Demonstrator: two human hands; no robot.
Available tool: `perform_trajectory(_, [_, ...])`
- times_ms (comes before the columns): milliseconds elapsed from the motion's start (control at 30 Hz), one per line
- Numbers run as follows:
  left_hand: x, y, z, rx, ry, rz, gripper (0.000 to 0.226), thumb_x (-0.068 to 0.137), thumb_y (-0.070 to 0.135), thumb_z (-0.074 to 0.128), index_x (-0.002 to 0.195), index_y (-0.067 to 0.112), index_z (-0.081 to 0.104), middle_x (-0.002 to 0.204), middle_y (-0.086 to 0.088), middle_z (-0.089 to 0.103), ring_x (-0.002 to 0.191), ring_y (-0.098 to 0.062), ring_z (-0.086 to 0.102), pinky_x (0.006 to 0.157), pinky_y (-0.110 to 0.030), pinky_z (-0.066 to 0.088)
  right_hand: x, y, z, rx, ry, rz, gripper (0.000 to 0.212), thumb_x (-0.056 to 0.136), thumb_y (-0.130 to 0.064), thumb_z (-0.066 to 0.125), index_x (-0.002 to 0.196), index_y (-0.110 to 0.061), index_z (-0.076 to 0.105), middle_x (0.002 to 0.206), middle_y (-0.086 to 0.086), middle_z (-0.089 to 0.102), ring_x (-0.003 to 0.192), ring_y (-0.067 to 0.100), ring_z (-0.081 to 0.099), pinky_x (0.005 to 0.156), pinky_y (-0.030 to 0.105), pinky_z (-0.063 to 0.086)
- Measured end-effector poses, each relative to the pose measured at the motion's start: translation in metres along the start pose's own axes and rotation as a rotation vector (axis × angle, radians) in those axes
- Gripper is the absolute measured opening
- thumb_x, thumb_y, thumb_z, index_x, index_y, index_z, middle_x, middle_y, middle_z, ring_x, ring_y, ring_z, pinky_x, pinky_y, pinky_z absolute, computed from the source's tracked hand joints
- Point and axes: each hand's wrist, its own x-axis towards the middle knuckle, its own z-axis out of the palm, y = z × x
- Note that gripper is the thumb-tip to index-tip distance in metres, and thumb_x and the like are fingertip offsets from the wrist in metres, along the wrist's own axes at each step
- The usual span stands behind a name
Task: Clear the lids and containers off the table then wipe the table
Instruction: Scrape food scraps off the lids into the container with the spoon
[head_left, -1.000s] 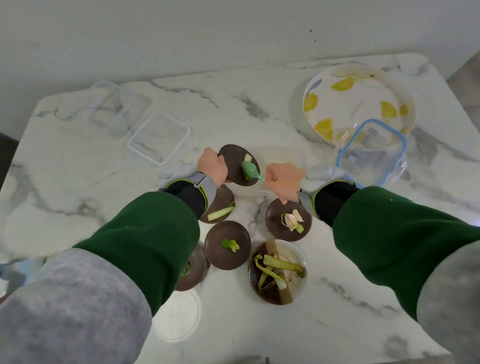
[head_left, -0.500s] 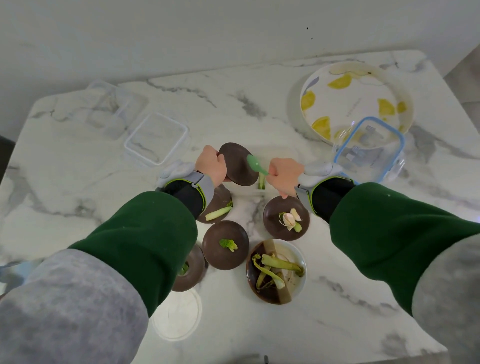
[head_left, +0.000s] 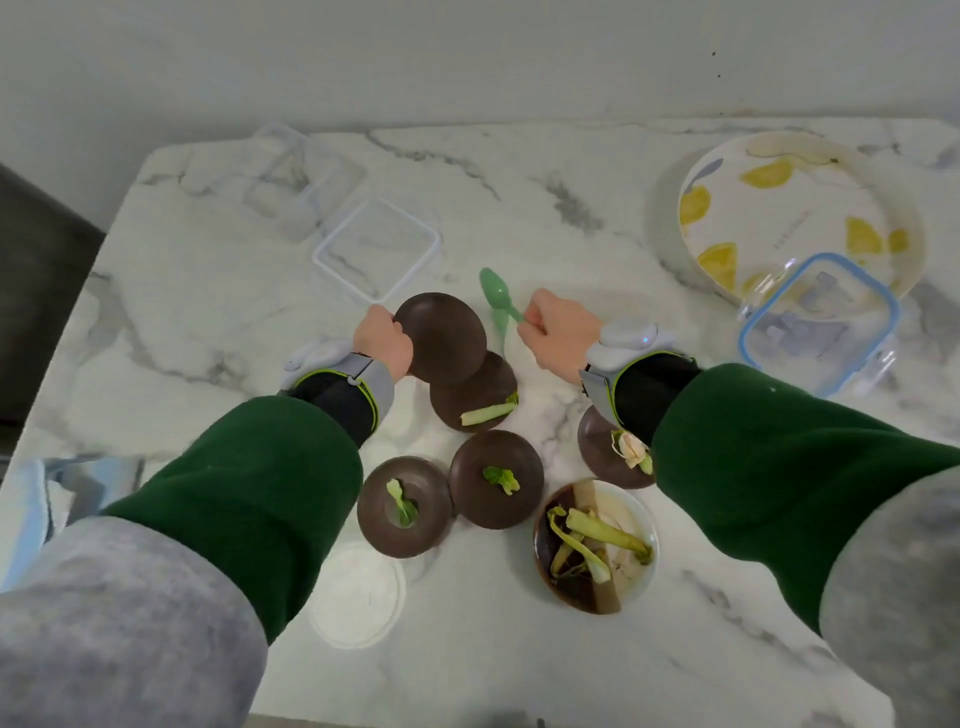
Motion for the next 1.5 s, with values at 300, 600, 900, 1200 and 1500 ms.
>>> perform_trajectory(300, [0.035, -0.084, -0.012, 0.099, 0.012, -0.253, 0.036, 0.099, 0.001, 0.032, 0.132, -0.009, 0.041, 0.137, -0.026, 0.047, 0.128, -0.038, 0.046, 0.107, -0.041, 0.036, 0.007, -0.048, 0.042, -0.028, -0.139, -0.047, 0.010, 0.098, -0.022, 0.040, 0.093, -0.013, 0.040, 0.083, 0.012, 0.056, 0.079, 0.032, 0.058, 0.072, 0.040, 0.046])
perform_trajectory(600, [0.048, -0.106, -0.002, 0.111, -0.093, -0.244, 0.036, 0.097, 0.007, 0.039, 0.130, -0.004, 0.047, 0.133, -0.024, 0.051, 0.122, -0.036, 0.053, 0.104, -0.045, 0.044, 0.015, -0.058, 0.056, -0.075, -0.144, -0.006, 0.010, 0.098, -0.021, 0.040, 0.096, -0.012, 0.043, 0.084, 0.011, 0.056, 0.084, 0.033, 0.061, 0.072, 0.038, 0.046])
perform_trajectory(900, [0.040, -0.082, -0.010, 0.340, -0.040, -0.271, 0.041, 0.095, 0.025, 0.044, 0.131, 0.006, 0.045, 0.139, -0.017, 0.044, 0.127, -0.034, 0.046, 0.108, -0.038, 0.037, 0.017, -0.044, 0.037, -0.031, -0.071, 0.020, 0.014, 0.096, -0.022, 0.040, 0.096, -0.009, 0.046, 0.090, 0.018, 0.065, 0.082, 0.037, 0.063, 0.070, 0.041, 0.048])
perform_trajectory(1200, [0.025, -0.020, 0.035, 0.296, -0.172, 0.215, 0.029, 0.097, 0.017, 0.048, 0.121, 0.005, 0.056, 0.129, -0.016, 0.053, 0.121, -0.034, 0.050, 0.104, -0.043, 0.040, 0.019, -0.013, 0.027, -0.033, -0.012, 0.042, 0.012, 0.095, -0.021, 0.045, 0.087, -0.013, 0.041, 0.082, 0.010, 0.054, 0.076, 0.029, 0.053, 0.064, 0.033, 0.036])
perform_trajectory(1500, [0.029, -0.016, 0.055, 0.361, -0.211, 0.170, 0.030, 0.097, 0.019, 0.048, 0.123, 0.003, 0.052, 0.126, -0.015, 0.057, 0.115, -0.033, 0.055, 0.101, -0.041, 0.043, 0.015, 0.023, 0.028, -0.084, 0.075, 0.057, 0.018, 0.092, -0.021, 0.043, 0.076, -0.016, 0.037, 0.079, 0.005, 0.047, 0.072, 0.027, 0.046, 0.063, 0.035, 0.034])
